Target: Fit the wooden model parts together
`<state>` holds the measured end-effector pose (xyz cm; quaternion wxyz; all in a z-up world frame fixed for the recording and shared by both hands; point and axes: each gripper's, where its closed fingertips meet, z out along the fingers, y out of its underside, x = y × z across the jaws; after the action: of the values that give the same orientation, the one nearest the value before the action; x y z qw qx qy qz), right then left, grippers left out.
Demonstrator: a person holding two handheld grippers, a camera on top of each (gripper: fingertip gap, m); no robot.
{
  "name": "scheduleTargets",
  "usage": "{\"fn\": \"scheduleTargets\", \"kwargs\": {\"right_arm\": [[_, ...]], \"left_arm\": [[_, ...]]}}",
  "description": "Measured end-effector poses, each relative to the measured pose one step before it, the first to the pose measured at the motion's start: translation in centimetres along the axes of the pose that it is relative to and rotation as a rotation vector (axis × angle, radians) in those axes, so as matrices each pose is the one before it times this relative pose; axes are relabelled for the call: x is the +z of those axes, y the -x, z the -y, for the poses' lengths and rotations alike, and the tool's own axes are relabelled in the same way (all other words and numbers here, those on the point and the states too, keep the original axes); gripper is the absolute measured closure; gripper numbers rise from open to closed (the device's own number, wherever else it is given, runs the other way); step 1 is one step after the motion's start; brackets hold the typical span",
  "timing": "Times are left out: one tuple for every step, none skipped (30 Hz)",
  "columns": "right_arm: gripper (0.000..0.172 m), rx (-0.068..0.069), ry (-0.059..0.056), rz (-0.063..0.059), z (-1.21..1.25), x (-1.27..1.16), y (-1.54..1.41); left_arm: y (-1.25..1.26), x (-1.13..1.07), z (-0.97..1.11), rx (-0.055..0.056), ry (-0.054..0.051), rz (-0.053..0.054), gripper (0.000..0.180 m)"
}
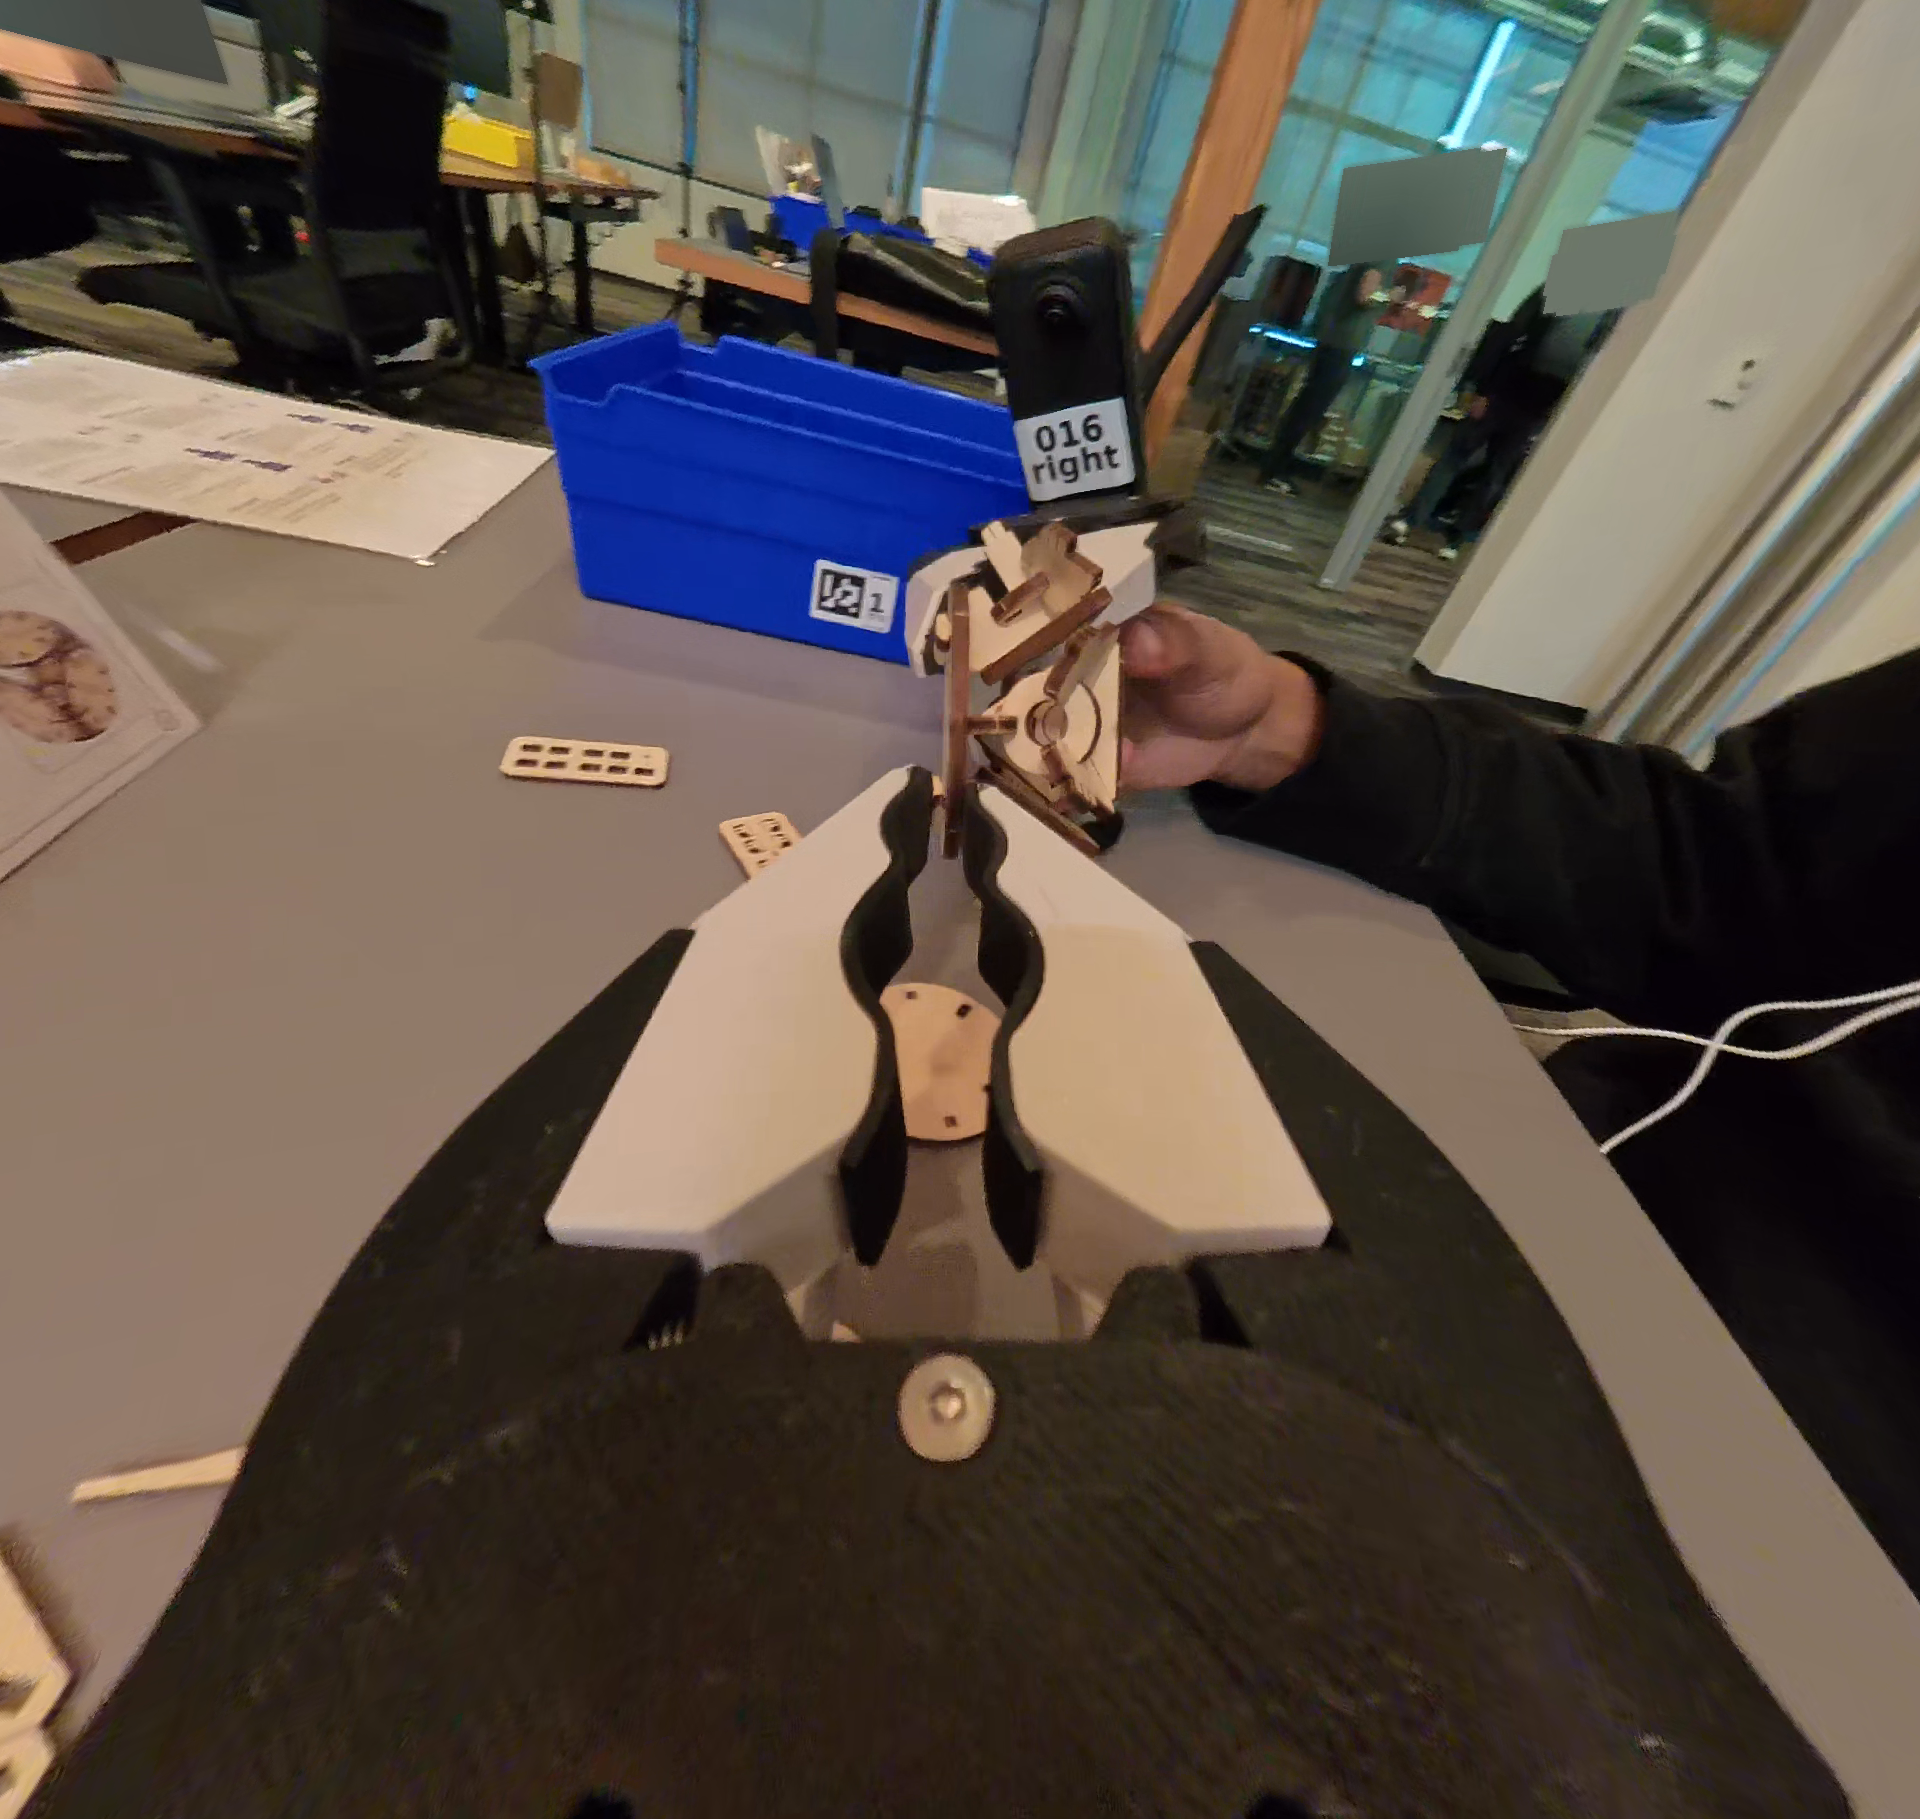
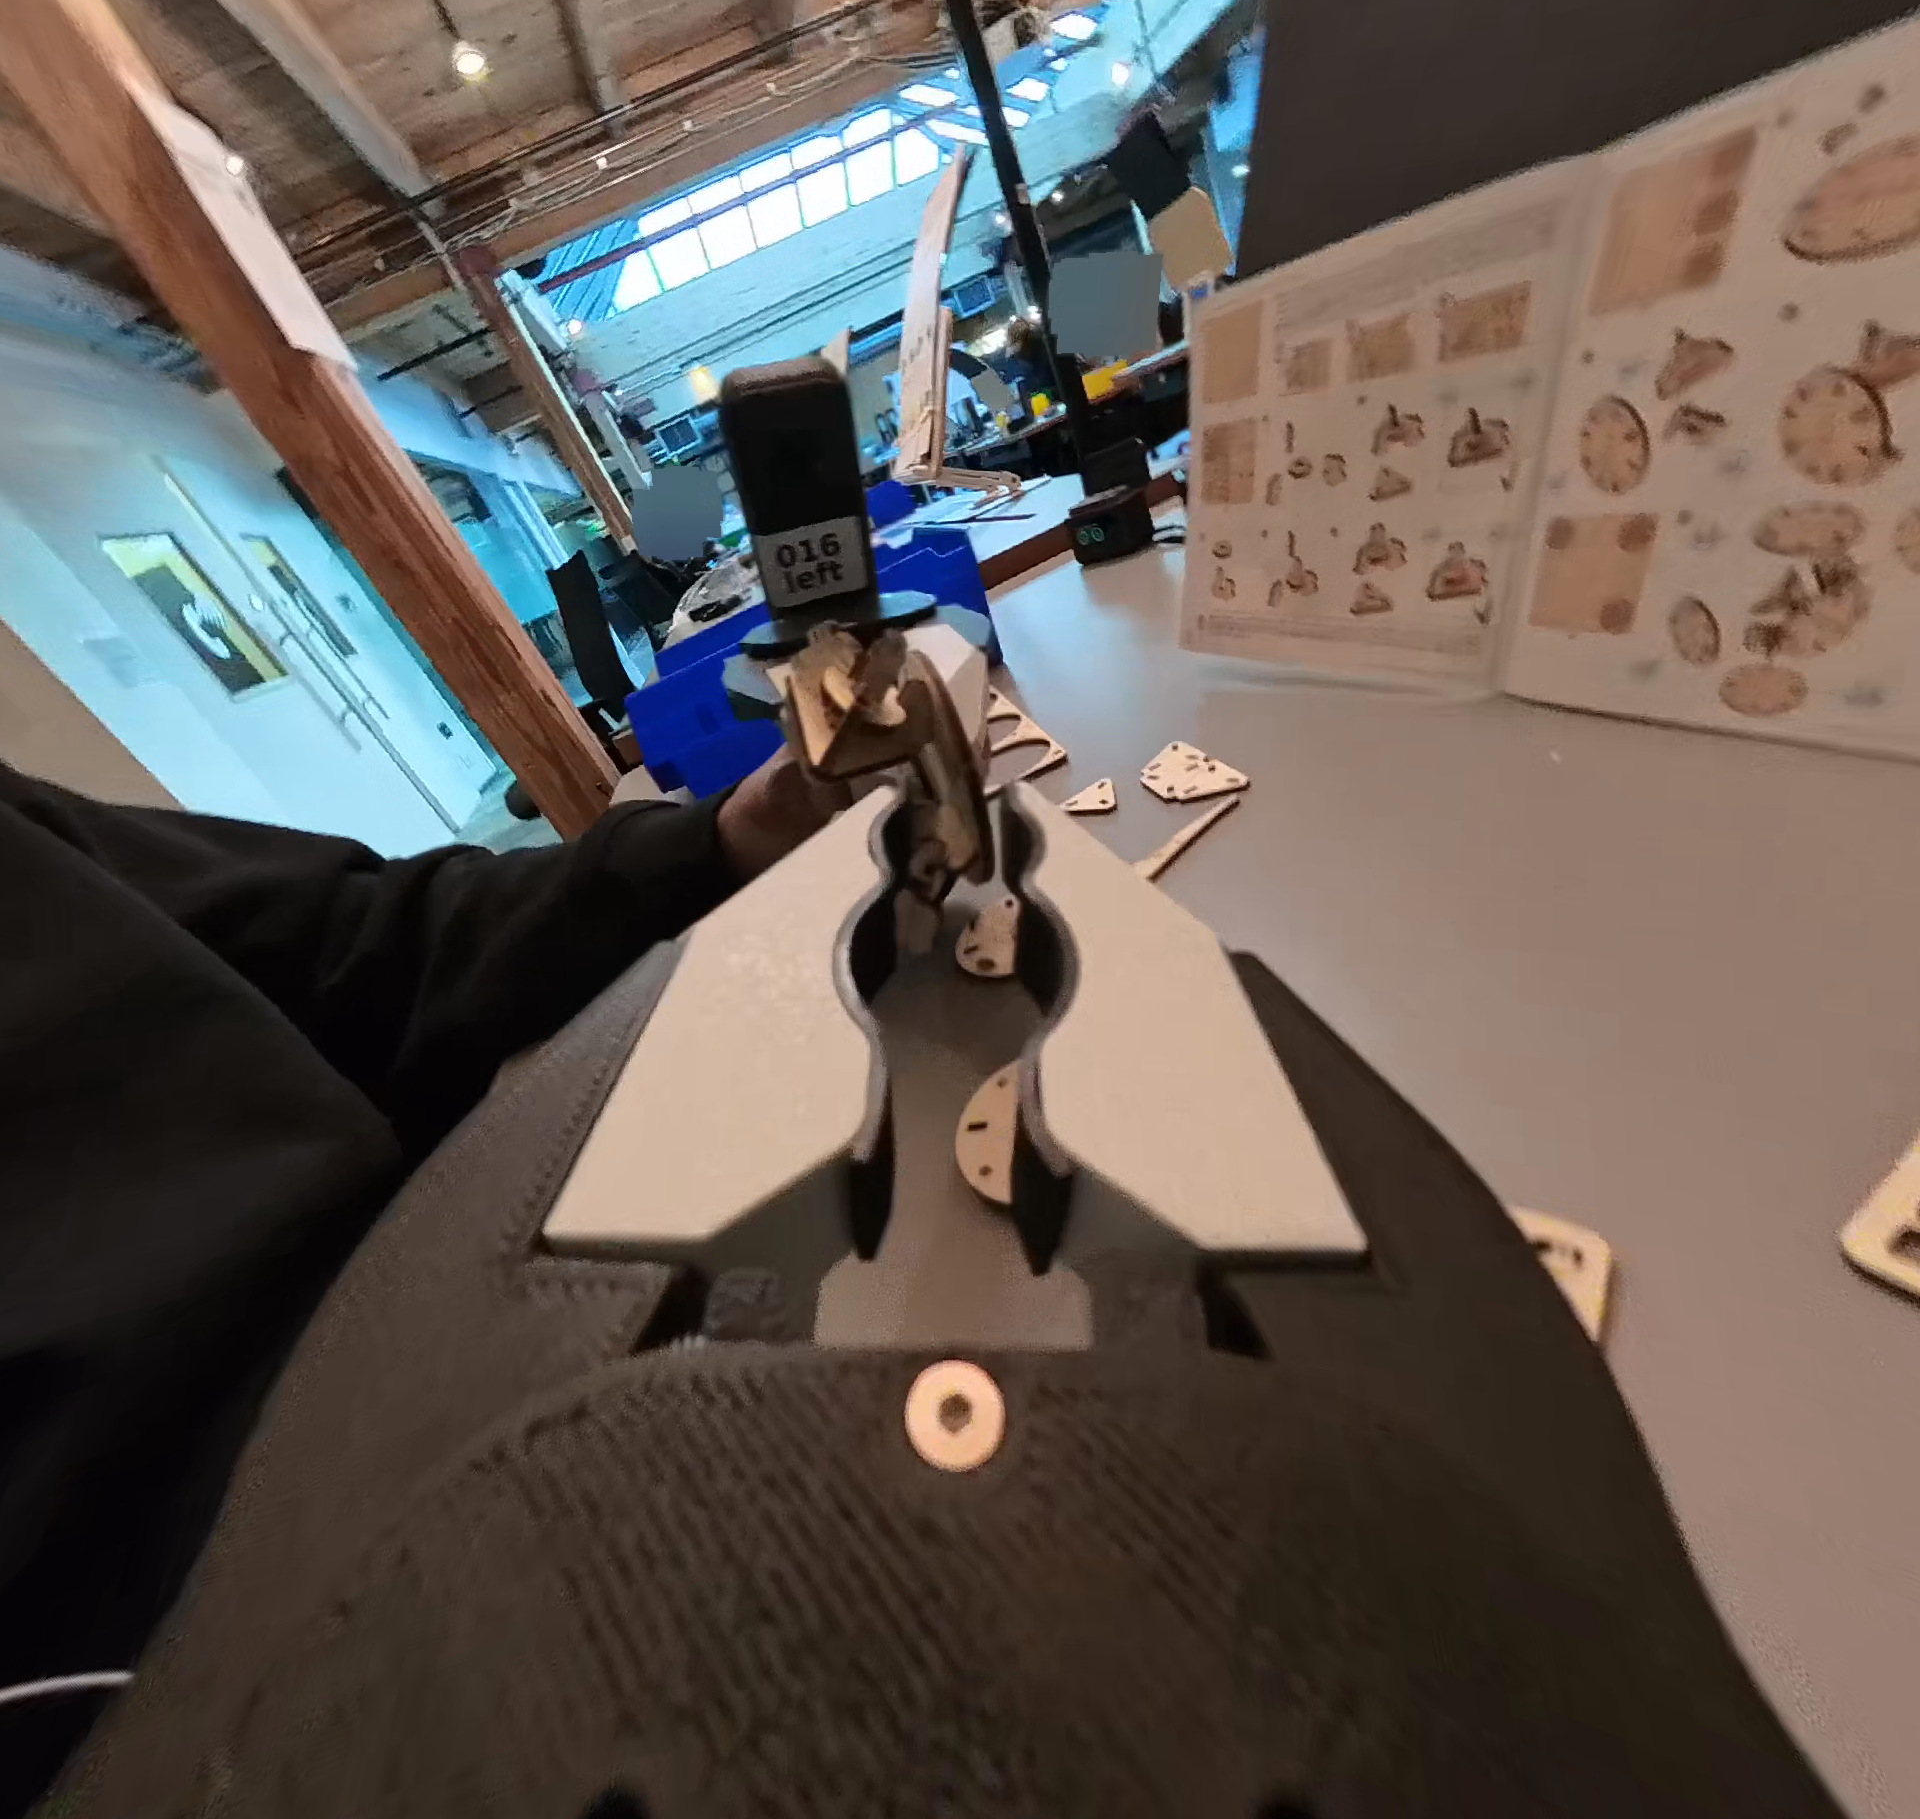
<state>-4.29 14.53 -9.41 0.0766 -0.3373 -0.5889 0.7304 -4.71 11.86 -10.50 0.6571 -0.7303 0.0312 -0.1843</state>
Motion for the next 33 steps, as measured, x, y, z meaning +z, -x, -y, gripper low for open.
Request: {"fn": "scheduleTargets", "kwargs": {"right_arm": [[0.151, 0.0423, 0.0057, -0.0102, -0.116, -0.287, -0.377], [0.149, 0.0429, 0.0064, -0.0177, -0.142, -0.331, -0.492], [0.149, 0.0425, 0.0086, -0.0303, -0.156, -0.355, -0.691], [0.148, 0.0405, 0.0153, -0.0370, -0.235, -0.357, -0.779], [0.149, 0.0397, 0.0318, -0.0399, -0.444, -0.365, -0.812], [0.155, 0.0393, 0.0537, -0.0399, -0.740, -0.359, -0.811], [0.161, 0.0285, 0.0579, -0.0382, -0.827, -0.301, -0.795], [0.163, 0.0079, 0.0389, -0.0384, -0.607, -0.188, -0.712], [0.160, -0.0138, 0.0216, -0.0355, -0.308, -0.114, -0.479], [0.157, -0.0333, 0.0093, -0.0247, -0.071, -0.057, -0.156], [0.157, -0.0409, 0.0022, -0.0105, 0.057, 0.029, 0.129], [0.156, -0.0378, 0.0048, -0.0056, 0.018, 0.133, 0.209], [0.155, -0.0325, 0.0127, -0.0105, -0.111, 0.210, 0.126], [0.155, -0.0300, 0.0213, -0.0148, -0.255, 0.270, 0.059], [0.155, -0.0302, 0.0262, -0.0116, -0.317, 0.314, 0.117], [0.154, -0.0292, 0.0266, -0.0046, -0.329, 0.321, 0.209], [0.152, -0.0259, 0.0237, -0.0054, -0.292, 0.310, 0.180], [0.151, -0.0206, 0.0205, -0.0108, -0.245, 0.280, 0.054], [0.150, -0.0172, 0.0172, -0.0054, -0.200, 0.229, 0.103], [0.149, -0.0137, 0.0126, -0.0011, -0.139, 0.188, 0.120], [0.149, -0.0093, 0.0085, -0.0063, -0.082, 0.163, 0.020], [0.149, -0.0082, 0.0065, -0.0084, -0.051, 0.139, -0.022], [0.149, -0.0102, 0.0043, -0.0074, -0.016, 0.115, 0.011], [0.149, -0.0129, 0.0015, -0.0079, 0.013, 0.093, 0.021], [0.149, -0.0141, -0.0003, -0.0066, 0.049, 0.089, 0.057], [0.148, -0.0131, -0.0012, -0.0039, 0.056, 0.076, 0.092], [0.148, -0.0116, -0.0004, 0.0007, 0.048, 0.080, 0.144], [0.148, -0.0084, 0.0019, 0.0008, 0.002, 0.090, 0.111], [0.147, -0.0061, 0.0047, 0.0015, -0.040, 0.085, 0.098], [0.145, -0.0053, 0.0057, 0.0049, -0.062, 0.093, 0.126], [0.143, -0.0035, 0.0056, 0.0061, -0.051, 0.093, 0.128], [0.143, 0.0007, 0.0041, 0.0012, -0.028, 0.094, 0.017], [0.143, 0.0029, 0.0022, 0.0010, 0.015, 0.094, -0.017]], "left_arm": [[0.344, -0.115, -0.042, -0.0038, 0.0017, 0.0171, 0.180], [0.378, -0.093, -0.050, -0.0108, 0.0021, 0.0179, 0.180], [0.350, -0.059, -0.051, -0.0094, 0.0016, 0.0158, 0.180], [0.293, -0.026, -0.103, -0.0091, 0.0059, 0.0142, 0.180], [0.210, 0.008, -0.126, -0.0094, 0.0082, 0.0108, 0.180], [0.174, 0.048, -0.174, -0.0136, 0.0144, 0.0088, 0.180], [0.134, 0.077, -0.170, -0.0111, 0.0169, 0.0053, 0.180], [0.167, 0.082, -0.165, -0.0046, 0.0142, 0.0078, 0.180], [0.206, 0.096, -0.252, -0.0011, 0.0193, 0.0107, 0.180], [0.381, 0.155, -0.423, 0.0040, 0.0299, 0.0240, 0.180], [0.424, 0.175, -0.531, 0.0172, 0.0385, 0.0323, 0.180], [0.337, 0.212, -0.531, 0.0317, 0.0395, 0.0350, 0.180], [0.181, 0.215, -0.449, 0.0341, 0.0370, 0.0322, 0.180], [-0.096, 0.209, -0.251, 0.0259, 0.0271, 0.0163, 0.180], [-0.228, 0.184, -0.111, 0.0133, 0.0162, 0.0048, 0.180], [-0.167, 0.169, -0.082, 0.0049, 0.0115, 0.0048, 0.180], [-0.119, 0.149, -0.168, 0.0065, 0.0147, 0.0036, 0.180], [0.012, 0.101, -0.274, 0.0118, 0.0194, 0.0094, 0.180], [0.118, 0.059, -0.305, 0.0143, 0.0194, 0.0146, 0.180], [0.123, 0.030, -0.262, 0.0108, 0.0150, 0.0123, 0.180], [-0.002, 0.024, -0.179, 0.0035, 0.0074, 0.0011, 0.180], [-0.114, 0.024, -0.068, -0.0035, 0.0005, -0.0103, 0.180], [-0.121, 0.004, -0.004, -0.0075, -0.0039, -0.0128, 0.180], [-0.100, -0.024, 0.047, -0.0063, -0.0070, -0.0108, 0.180], [-0.030, -0.042, 0.052, -0.0061, -0.0059, -0.0064, 0.180], [0.028, -0.055, 0.013, -0.0053, -0.0037, -0.0035, 0.180], [0.048, -0.052, -0.005, -0.0023, -0.0031, -0.0014, 0.180], [0.059, -0.044, -0.044, -0.0002, -0.0013, -0.0005, 0.180], [0.080, -0.025, -0.081, -0.0003, 0.0019, 0.0014, 0.180], [0.034, -0.002, -0.079, -0.0004, 0.0036, 0.0001, 0.180], [-0.038, -0.018, -0.030, 0.0018, 0.0017, -0.0021, 0.180], [-0.036, -0.011, -0.007, 0.0023, 0.0006, 0.0000, 0.180], [-0.059, 0.023, -0.055, 0.0007, 0.0038, -0.0022, 0.180]]}}
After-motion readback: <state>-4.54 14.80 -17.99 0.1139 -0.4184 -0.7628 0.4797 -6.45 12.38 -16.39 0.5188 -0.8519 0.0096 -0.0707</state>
